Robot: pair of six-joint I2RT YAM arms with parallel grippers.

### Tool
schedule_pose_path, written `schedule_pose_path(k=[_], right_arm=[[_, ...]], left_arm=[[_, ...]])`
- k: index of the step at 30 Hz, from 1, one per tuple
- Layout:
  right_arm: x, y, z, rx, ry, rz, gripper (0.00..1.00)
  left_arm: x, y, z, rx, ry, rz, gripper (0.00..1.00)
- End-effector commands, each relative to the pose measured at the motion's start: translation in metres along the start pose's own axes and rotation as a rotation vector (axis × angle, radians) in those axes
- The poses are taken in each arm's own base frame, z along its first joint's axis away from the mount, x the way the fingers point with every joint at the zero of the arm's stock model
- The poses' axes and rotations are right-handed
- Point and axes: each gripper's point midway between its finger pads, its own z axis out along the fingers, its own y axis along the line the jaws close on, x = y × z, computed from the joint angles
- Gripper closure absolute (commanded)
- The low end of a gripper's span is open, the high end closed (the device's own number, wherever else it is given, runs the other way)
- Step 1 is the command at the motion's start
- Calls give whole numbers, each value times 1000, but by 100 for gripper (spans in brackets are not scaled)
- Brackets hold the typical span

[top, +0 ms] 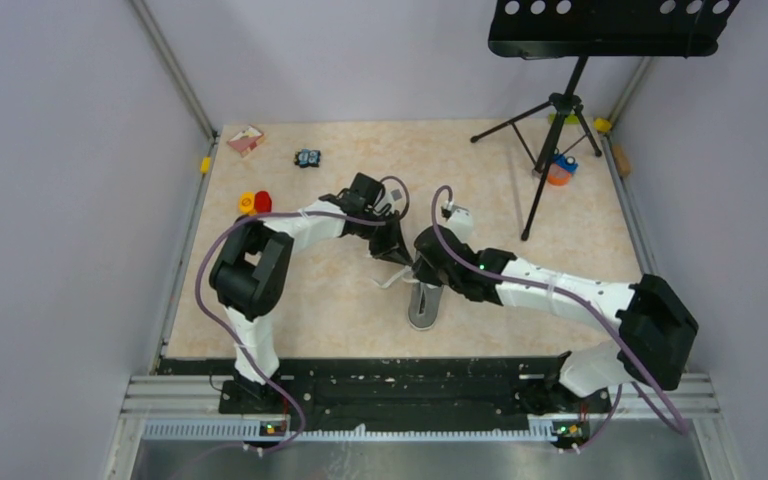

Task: Tie the shoes
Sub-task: Cross the shoelace with the shoelace.

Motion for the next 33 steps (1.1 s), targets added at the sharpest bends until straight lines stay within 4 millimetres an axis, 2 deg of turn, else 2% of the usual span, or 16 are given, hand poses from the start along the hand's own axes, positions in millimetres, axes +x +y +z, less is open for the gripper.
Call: schedule_pose_path(k=[1, 3, 4, 6, 7, 8, 14, 17, 24, 28, 33], right_arm=[[-8, -5, -12, -19, -9, -55, 100], [-3, -6, -11, -28, 7, -46, 100], [2, -4, -10, -48, 22, -41, 95], [10, 2, -6, -96, 44, -24, 74], [12, 7, -3, -125, 44, -2, 66], [13, 12, -1, -149, 46, 12, 62], [8, 34, 18, -167, 20, 131, 62], [15, 39, 32, -116, 50, 210, 62], [46, 30, 51, 17, 103, 263, 59], [55, 20, 57, 78, 121, 292, 54], [59, 22, 67, 91, 115, 275, 44]], left_arm=[[-4, -15, -10, 20, -54, 29, 100], [-4, -15, -8, 20, -52, 30, 100], [-4, -14, -8, 16, -52, 34, 100], [-6, -10, -6, 2, -44, 44, 100], [-8, -9, -5, -6, -41, 57, 100], [-9, -8, -4, -7, -33, 72, 100], [-22, -2, -3, -25, 33, 128, 100], [-26, -7, -5, 9, 46, 137, 100], [-24, -7, -5, 12, 80, 166, 100], [-23, -5, -5, 4, 90, 168, 100], [-26, 6, -4, -46, 89, 162, 100]])
